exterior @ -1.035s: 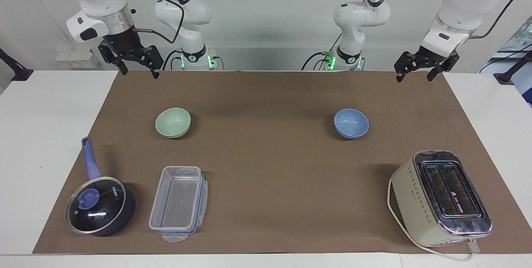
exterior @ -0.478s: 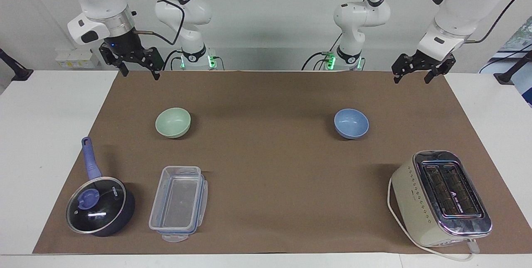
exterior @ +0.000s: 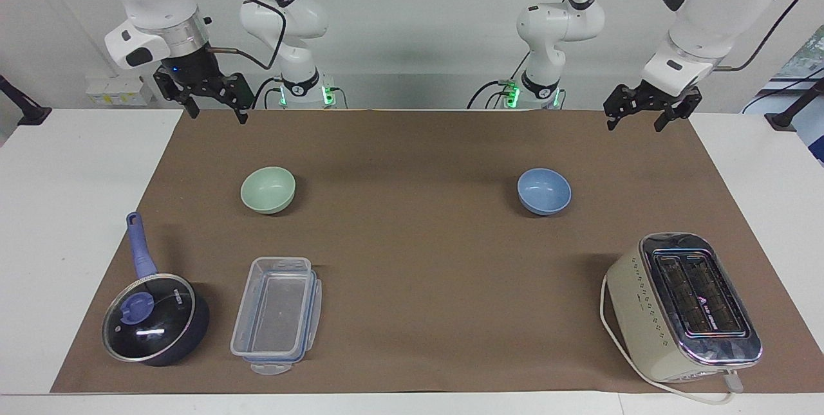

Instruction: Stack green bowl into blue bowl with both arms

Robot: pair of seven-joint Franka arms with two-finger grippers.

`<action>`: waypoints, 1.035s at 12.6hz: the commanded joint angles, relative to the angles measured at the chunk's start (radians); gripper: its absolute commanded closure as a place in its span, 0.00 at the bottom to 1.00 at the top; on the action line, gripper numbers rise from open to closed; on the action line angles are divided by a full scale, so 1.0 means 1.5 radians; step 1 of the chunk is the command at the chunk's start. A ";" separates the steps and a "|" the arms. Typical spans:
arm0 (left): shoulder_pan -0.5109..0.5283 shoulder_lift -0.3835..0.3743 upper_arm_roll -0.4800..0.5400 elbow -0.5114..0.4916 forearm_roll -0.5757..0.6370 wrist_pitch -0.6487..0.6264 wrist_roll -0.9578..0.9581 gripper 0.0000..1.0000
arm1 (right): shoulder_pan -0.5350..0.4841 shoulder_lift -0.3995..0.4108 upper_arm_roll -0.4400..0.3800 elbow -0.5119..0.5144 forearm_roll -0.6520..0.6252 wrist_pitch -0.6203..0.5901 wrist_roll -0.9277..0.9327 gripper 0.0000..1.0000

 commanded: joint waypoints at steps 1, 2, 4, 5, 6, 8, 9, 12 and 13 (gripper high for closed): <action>-0.003 -0.023 0.002 -0.035 -0.008 0.020 0.009 0.00 | -0.003 0.004 0.002 0.009 0.013 -0.007 -0.019 0.00; -0.003 -0.025 0.002 -0.039 -0.008 0.024 0.009 0.00 | -0.003 0.004 0.002 0.009 0.013 -0.007 -0.021 0.00; -0.003 -0.026 0.002 -0.043 -0.008 0.027 0.009 0.00 | -0.003 0.005 0.002 0.009 0.013 -0.007 -0.021 0.00; -0.003 -0.025 0.002 -0.043 -0.008 0.029 0.009 0.00 | -0.003 0.004 0.002 0.009 0.013 -0.007 -0.021 0.00; -0.003 -0.025 0.002 -0.043 -0.008 0.031 0.008 0.00 | -0.003 0.004 0.002 0.009 0.013 -0.008 -0.021 0.00; -0.003 -0.026 0.002 -0.050 -0.008 0.034 0.006 0.00 | -0.003 0.004 0.002 0.009 0.013 -0.009 -0.021 0.00; -0.004 -0.025 0.002 -0.054 -0.008 0.037 0.006 0.00 | -0.003 0.004 0.002 0.009 0.013 -0.009 -0.021 0.00; -0.005 -0.025 -0.002 -0.068 -0.008 0.052 0.001 0.00 | -0.003 0.004 0.002 0.009 0.013 -0.008 -0.021 0.00; -0.010 -0.026 -0.002 -0.075 -0.008 0.060 0.001 0.00 | -0.003 0.004 0.002 0.009 0.013 -0.008 -0.021 0.00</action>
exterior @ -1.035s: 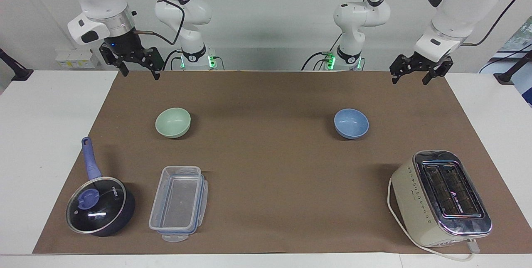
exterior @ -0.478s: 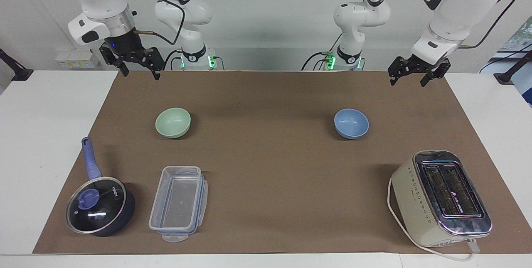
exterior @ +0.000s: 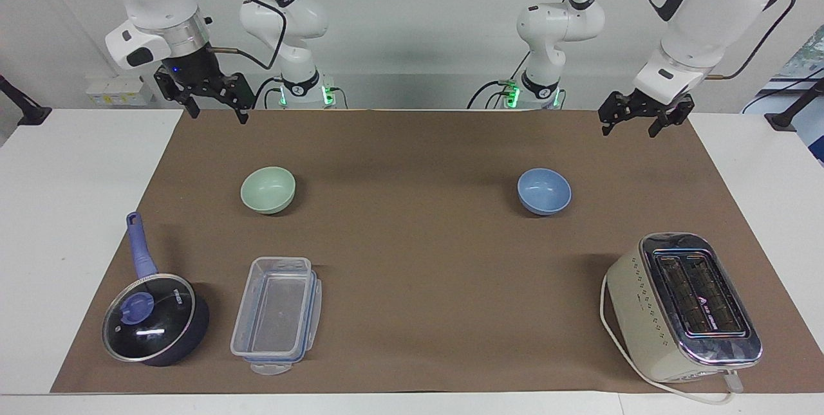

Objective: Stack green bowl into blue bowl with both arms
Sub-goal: 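Reach the left gripper to the rim of the blue bowl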

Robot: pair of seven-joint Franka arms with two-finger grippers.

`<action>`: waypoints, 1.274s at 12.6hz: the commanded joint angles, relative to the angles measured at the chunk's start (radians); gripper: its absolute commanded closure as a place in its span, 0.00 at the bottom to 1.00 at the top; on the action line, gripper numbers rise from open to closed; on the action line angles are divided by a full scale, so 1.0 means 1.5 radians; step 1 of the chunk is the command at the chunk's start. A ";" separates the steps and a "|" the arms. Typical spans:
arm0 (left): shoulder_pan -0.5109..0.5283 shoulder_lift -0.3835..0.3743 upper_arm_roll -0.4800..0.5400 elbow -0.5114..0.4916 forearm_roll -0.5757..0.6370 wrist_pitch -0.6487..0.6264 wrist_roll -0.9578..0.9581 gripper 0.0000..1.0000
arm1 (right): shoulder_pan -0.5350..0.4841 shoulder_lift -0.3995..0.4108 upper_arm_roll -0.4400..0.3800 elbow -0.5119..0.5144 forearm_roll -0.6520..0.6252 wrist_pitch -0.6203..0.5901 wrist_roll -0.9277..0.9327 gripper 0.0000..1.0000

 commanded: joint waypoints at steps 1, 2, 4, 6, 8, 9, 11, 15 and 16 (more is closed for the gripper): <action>-0.011 -0.020 0.003 -0.039 -0.007 0.035 0.001 0.00 | -0.003 0.005 0.002 0.009 0.013 -0.007 -0.020 0.00; -0.018 -0.020 0.003 -0.050 -0.007 0.037 -0.001 0.00 | -0.003 0.005 0.002 0.009 0.013 -0.007 -0.020 0.00; -0.022 -0.021 0.002 -0.077 -0.008 0.066 0.003 0.00 | -0.005 0.005 0.002 0.009 0.013 -0.008 -0.019 0.00; -0.020 -0.032 0.003 -0.128 -0.048 0.121 0.010 0.00 | -0.006 0.005 0.001 0.009 0.013 -0.007 -0.020 0.00; -0.023 -0.032 0.002 -0.169 -0.064 0.150 0.039 0.00 | -0.007 0.005 0.002 0.010 0.014 -0.007 -0.019 0.00; -0.024 -0.032 0.002 -0.191 -0.080 0.173 0.045 0.00 | -0.008 0.005 0.001 0.009 0.013 -0.007 -0.019 0.00; -0.034 -0.031 0.002 -0.239 -0.098 0.217 0.074 0.00 | -0.012 0.005 0.001 0.009 0.013 -0.007 -0.019 0.00; -0.043 -0.033 0.003 -0.328 -0.098 0.291 0.077 0.00 | -0.013 0.005 0.001 0.009 0.013 -0.008 -0.019 0.00; -0.047 -0.028 0.003 -0.355 -0.098 0.325 0.078 0.00 | -0.013 0.005 0.001 0.009 0.013 -0.009 -0.019 0.00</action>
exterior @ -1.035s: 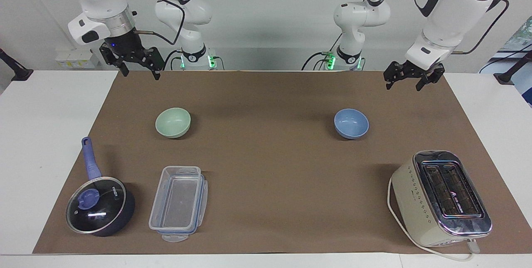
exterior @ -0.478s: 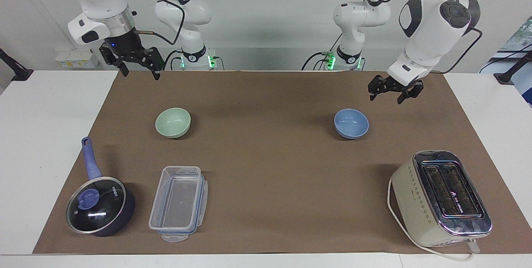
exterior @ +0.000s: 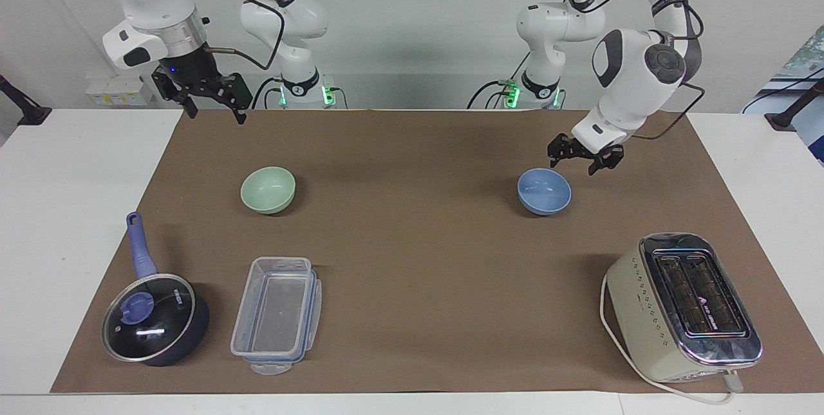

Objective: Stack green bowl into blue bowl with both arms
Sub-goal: 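Reach the left gripper to the rim of the blue bowl, then close the left gripper on the blue bowl rim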

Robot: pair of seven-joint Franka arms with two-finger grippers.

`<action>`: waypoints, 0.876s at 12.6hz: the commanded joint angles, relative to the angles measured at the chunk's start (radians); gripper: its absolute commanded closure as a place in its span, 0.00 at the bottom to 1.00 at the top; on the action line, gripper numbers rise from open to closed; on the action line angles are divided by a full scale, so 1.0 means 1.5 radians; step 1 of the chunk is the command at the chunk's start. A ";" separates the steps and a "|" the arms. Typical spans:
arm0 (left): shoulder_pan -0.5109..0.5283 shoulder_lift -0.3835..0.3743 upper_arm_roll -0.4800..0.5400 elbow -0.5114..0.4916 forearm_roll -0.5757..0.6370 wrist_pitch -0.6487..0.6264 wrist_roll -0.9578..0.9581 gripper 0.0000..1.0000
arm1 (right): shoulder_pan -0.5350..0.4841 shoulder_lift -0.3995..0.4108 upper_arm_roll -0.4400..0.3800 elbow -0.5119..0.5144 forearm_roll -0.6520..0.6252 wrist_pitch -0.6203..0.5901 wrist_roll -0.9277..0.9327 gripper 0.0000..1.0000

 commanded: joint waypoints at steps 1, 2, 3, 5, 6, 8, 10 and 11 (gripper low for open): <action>-0.021 -0.020 0.010 -0.093 -0.013 0.104 0.016 0.00 | -0.010 0.005 0.002 0.010 0.013 -0.009 -0.019 0.00; -0.021 -0.015 0.010 -0.115 -0.013 0.146 0.016 0.00 | -0.010 0.005 0.002 0.009 0.013 -0.009 -0.019 0.00; -0.022 -0.006 0.010 -0.122 -0.013 0.164 0.016 0.00 | -0.010 0.005 0.002 0.009 0.013 -0.008 -0.019 0.00; -0.021 0.018 0.010 -0.122 -0.013 0.188 0.015 0.00 | -0.010 0.005 0.002 0.009 0.013 -0.008 -0.019 0.00; -0.021 0.029 0.011 -0.123 -0.013 0.193 0.012 0.00 | -0.010 0.005 0.002 0.010 0.013 -0.009 -0.019 0.00; -0.023 0.056 0.010 -0.124 -0.013 0.220 0.006 0.00 | -0.010 0.005 0.001 0.010 0.013 -0.009 -0.019 0.00; -0.030 0.060 0.010 -0.133 -0.013 0.230 -0.007 0.21 | -0.009 0.005 0.001 0.009 0.013 -0.008 -0.018 0.00; -0.030 0.060 0.011 -0.133 -0.013 0.226 -0.012 0.80 | -0.009 0.005 0.001 0.009 0.013 -0.008 -0.018 0.00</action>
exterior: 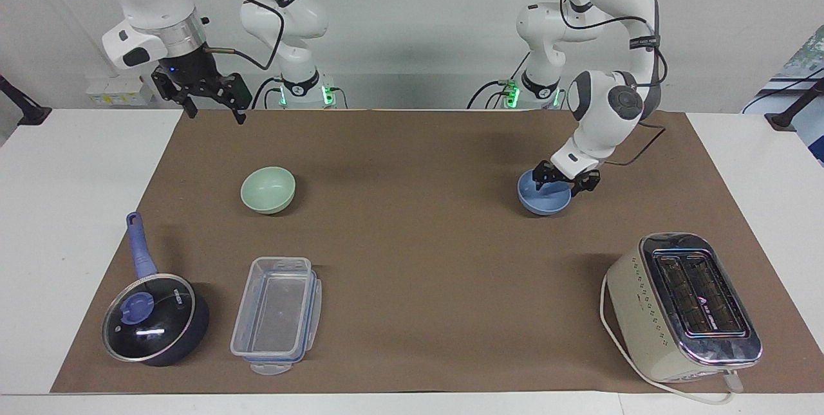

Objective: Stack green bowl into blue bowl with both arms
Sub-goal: 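Close the left gripper on the blue bowl rim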

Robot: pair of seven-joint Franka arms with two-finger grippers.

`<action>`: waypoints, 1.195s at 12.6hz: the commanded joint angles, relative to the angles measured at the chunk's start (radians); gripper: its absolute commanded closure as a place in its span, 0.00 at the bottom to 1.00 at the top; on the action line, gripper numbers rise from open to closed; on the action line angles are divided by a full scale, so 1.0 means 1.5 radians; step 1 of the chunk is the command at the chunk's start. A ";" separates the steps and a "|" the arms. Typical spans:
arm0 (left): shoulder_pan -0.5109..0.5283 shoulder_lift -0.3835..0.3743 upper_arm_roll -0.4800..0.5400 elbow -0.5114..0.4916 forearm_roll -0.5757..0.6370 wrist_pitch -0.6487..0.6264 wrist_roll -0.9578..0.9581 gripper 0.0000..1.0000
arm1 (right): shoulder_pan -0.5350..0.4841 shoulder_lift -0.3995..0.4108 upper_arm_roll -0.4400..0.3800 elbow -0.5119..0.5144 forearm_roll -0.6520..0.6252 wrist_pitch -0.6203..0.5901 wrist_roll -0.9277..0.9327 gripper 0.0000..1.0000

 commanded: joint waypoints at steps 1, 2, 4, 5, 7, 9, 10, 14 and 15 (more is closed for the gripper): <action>-0.006 -0.007 0.010 -0.011 -0.013 0.014 -0.002 1.00 | -0.009 0.005 0.001 0.009 0.013 -0.008 -0.017 0.00; -0.007 -0.004 0.010 -0.007 -0.013 0.013 -0.002 1.00 | -0.009 0.005 0.001 0.009 0.013 -0.007 -0.017 0.00; -0.005 -0.002 0.010 -0.001 -0.013 0.012 -0.002 1.00 | -0.009 0.005 0.001 0.009 0.013 -0.007 -0.017 0.00; -0.005 -0.001 0.010 0.004 -0.013 0.012 -0.002 1.00 | -0.009 0.005 0.001 0.009 0.013 -0.007 -0.016 0.00; -0.002 -0.012 0.011 0.022 -0.012 -0.016 -0.001 1.00 | -0.010 0.005 0.000 0.009 0.013 -0.007 -0.017 0.00; 0.001 -0.015 0.012 0.061 -0.012 -0.076 -0.001 1.00 | -0.010 0.005 0.000 0.009 0.013 -0.007 -0.018 0.00; 0.010 -0.017 0.012 0.082 -0.012 -0.103 -0.002 1.00 | -0.010 0.005 0.000 0.009 0.013 -0.007 -0.018 0.00; 0.011 -0.018 0.009 0.177 -0.017 -0.224 -0.018 1.00 | -0.010 0.005 -0.001 0.009 0.013 -0.007 -0.017 0.00; 0.005 -0.022 0.009 0.189 -0.027 -0.237 -0.036 1.00 | -0.010 0.005 -0.002 0.009 0.013 -0.007 -0.015 0.00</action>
